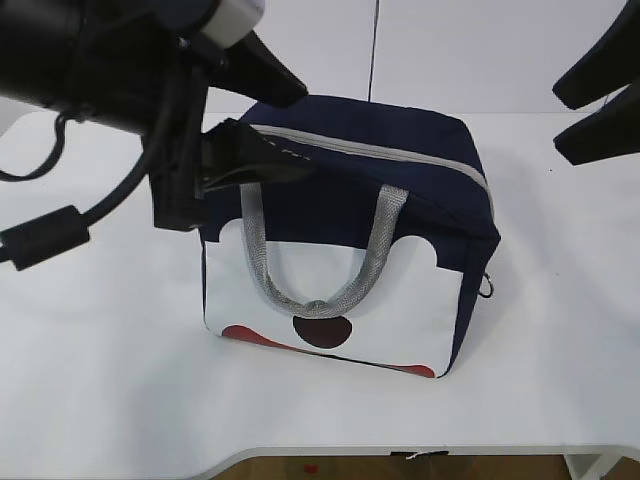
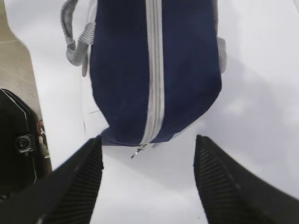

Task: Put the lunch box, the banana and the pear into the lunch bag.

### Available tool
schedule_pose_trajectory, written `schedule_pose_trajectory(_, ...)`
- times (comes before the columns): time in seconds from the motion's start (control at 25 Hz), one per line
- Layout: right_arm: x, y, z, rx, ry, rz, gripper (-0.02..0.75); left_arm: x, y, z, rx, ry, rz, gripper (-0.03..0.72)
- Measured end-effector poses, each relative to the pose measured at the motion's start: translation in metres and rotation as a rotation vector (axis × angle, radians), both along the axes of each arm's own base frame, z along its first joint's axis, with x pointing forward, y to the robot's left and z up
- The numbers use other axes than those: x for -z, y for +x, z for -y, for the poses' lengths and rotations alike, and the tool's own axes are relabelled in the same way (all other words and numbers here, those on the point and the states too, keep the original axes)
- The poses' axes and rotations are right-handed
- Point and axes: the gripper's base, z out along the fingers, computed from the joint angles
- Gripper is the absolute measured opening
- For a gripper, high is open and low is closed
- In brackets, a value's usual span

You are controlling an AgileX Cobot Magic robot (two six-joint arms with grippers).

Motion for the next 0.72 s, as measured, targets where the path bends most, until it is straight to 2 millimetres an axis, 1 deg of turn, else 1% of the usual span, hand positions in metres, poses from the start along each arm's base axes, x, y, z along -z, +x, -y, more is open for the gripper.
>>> schedule_pose_trajectory(0.2,-0.013,-0.015,0.0,0.009,-0.001,0.021,0.494,-0.011,-0.003,-0.019,-0.072,0.012,-0.022,0.445)
schedule_pose_trajectory(0.56,-0.033,-0.042,0.002,0.097,-0.002,0.043,0.494,-0.031,0.005,-0.064,-0.303,-0.091,-0.104,0.444)
schedule_pose_trajectory(0.72,-0.043,-0.058,0.002,0.132,0.018,0.065,0.494,-0.039,0.002,-0.075,-0.361,-0.142,-0.127,0.444)
